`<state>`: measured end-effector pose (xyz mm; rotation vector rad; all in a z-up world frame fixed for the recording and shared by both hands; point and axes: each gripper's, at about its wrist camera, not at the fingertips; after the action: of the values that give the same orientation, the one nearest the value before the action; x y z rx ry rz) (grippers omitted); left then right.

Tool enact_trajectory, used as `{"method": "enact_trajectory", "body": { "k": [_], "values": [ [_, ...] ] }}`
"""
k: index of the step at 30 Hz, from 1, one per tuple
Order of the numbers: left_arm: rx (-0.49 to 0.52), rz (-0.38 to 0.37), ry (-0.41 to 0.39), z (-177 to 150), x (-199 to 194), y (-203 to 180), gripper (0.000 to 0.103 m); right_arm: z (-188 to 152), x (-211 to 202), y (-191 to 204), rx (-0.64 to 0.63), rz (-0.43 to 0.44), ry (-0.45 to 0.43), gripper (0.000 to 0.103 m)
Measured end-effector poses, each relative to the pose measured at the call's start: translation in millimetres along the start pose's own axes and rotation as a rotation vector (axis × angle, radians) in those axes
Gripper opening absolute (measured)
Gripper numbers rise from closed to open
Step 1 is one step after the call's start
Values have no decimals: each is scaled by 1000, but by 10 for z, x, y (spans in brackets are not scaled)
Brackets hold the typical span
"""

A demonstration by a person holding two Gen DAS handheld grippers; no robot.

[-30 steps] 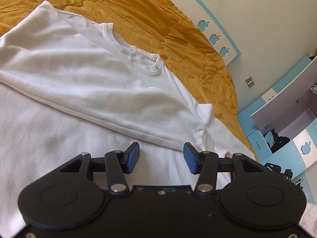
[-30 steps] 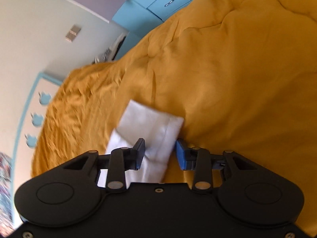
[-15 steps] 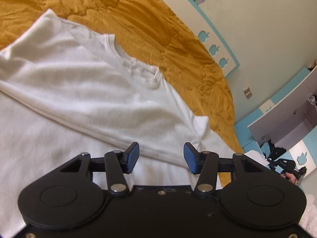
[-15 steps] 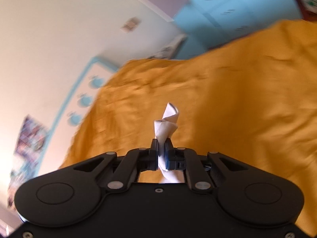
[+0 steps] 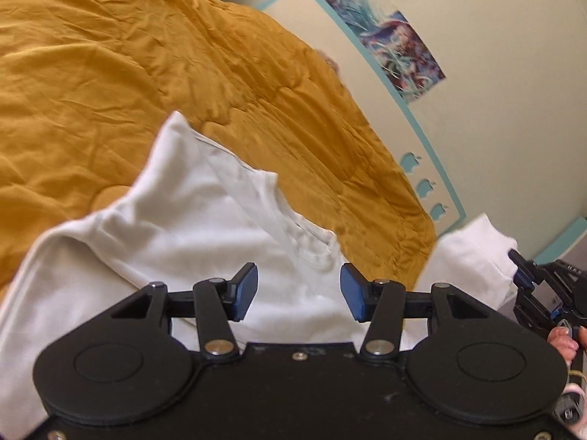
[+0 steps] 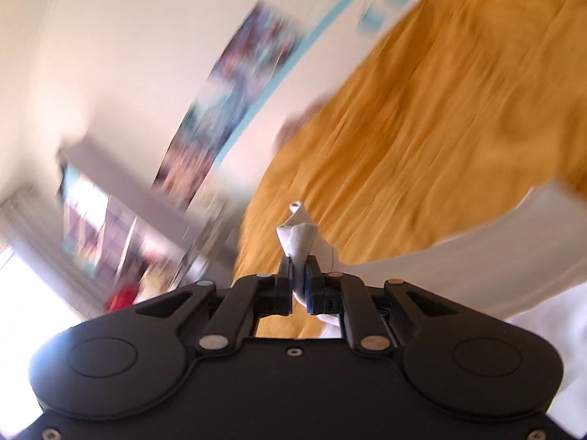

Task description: Fold small clothes

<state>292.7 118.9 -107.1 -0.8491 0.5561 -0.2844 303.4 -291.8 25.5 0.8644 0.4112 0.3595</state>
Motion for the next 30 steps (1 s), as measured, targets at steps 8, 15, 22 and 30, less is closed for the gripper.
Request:
{"method": "enact_trajectory", "body": {
  "k": [8,15,22,30],
  "values": [
    [-172,-5,31,78,13,316,52,-933,542,176,4,6,256,22],
    [-214,75,97,-7,135,368,52,-787,-359,-700,231,-114,8,48],
    [-233,140,119,-39,264,406,53,-794,-712,-1477,523,-153,-62,48],
    [-358,105,122,-154,314,517,54,-855,-409,-1282,458,-97,27,48]
  ]
}}
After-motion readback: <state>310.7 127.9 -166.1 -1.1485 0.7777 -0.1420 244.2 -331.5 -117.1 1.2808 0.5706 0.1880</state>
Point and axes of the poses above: each gripper's, at about its wrist camera, not at the fingertips, and x roughly the way its jaws point, y to its left, z to its top, and after that the axes turned 1 degree about y, right-handed
